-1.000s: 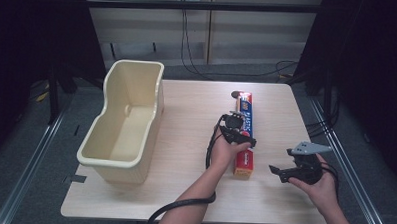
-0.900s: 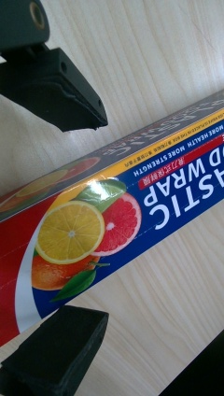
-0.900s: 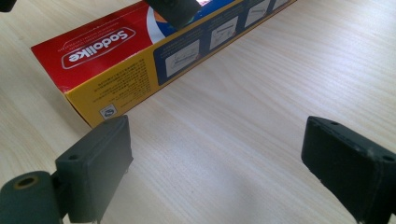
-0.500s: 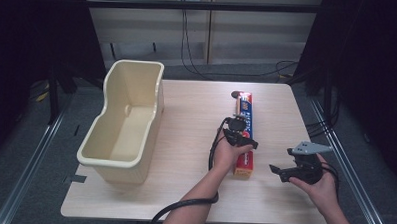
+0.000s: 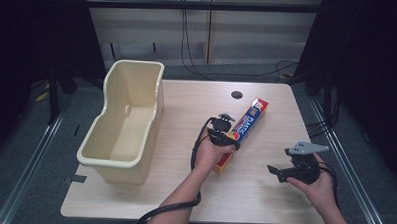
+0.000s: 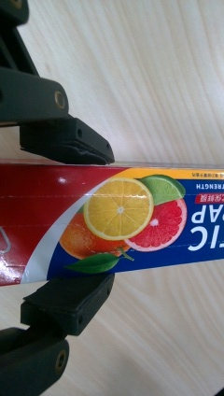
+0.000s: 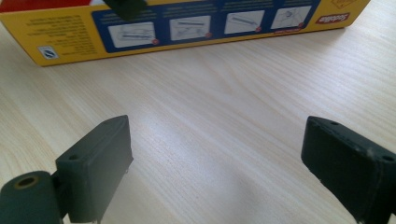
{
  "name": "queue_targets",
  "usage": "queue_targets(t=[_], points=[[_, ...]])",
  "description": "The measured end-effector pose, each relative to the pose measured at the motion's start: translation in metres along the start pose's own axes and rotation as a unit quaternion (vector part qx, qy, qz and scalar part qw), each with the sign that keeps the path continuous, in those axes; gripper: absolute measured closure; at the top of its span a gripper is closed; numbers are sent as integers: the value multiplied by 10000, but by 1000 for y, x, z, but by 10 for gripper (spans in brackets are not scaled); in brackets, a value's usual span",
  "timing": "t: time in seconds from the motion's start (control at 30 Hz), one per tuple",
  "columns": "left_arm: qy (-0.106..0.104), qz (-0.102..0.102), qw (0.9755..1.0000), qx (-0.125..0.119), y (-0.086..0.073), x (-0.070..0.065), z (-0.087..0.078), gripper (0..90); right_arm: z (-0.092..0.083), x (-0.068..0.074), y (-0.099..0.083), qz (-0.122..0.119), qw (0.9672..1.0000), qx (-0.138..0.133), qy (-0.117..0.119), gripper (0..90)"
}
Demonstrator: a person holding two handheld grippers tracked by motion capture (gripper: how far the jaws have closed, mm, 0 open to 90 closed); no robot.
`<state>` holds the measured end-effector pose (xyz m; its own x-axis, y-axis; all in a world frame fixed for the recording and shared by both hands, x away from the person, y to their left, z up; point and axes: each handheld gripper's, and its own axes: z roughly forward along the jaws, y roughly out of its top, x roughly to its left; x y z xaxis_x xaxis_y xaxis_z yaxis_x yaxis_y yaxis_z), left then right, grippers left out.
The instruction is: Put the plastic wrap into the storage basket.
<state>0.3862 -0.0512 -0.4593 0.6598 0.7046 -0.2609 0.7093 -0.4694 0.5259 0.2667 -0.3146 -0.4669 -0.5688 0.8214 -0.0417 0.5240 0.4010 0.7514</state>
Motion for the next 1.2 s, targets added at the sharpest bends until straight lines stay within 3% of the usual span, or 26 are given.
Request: queue_targets(t=[0.23, 0.27, 0.3, 0.37, 0.4, 0.43, 0.5, 0.53, 0.7, 0.87, 1.1, 1.13, 1.2], points=[[-93, 89, 9999, 19, -30, 13, -25, 374, 1, 1, 0, -46, 10000, 31, 8, 89], [-80, -39, 9999, -52, -34, 13, -27, 373, 1, 1, 0, -42, 10000, 32, 4, 89], [-88, 127, 9999, 67, -37, 16, -31, 373, 1, 1, 0, -40, 10000, 41, -14, 89], [-73, 126, 9999, 81, -40, 17, -34, 372, 1, 2, 1, -51, 10000, 32, -3, 90], [-73, -64, 9999, -61, -41, 15, -33, 370, 1, 3, 1, -80, 10000, 22, 12, 90], [-67, 131, 9998, 112, -41, 18, -35, 367, 1, 3, 1, -91, 10000, 22, -7, 90], [-95, 110, 9998, 103, -39, 18, -34, 348, 1, 4, 2, -94, 10000, 22, 1, 91], [-154, 65, 9999, -21, -37, 17, -34, 325, 1, 4, 2, -74, 10000, 37, -3, 91], [-34, 85, 9997, -242, -23, 15, -30, 233, 1, 3, 2, -91, 10000, 32, -7, 90], [76, 207, 9994, -284, -10, 14, -19, 171, 1, 3, 2, -120, 9999, 25, 9, 90], [270, 233, 9990, -278, 1, 13, -4, 150, 0, 3, 2, -92, 10000, 24, -5, 90], [224, 223, 9990, -304, 2, 13, -2, 147, 0, 3, 2, -89, 10000, 18, -7, 90], [299, 323, 9988, -231, 6, 12, 2, 151, 0, 3, 2, -93, 10000, 18, 10, 90]])
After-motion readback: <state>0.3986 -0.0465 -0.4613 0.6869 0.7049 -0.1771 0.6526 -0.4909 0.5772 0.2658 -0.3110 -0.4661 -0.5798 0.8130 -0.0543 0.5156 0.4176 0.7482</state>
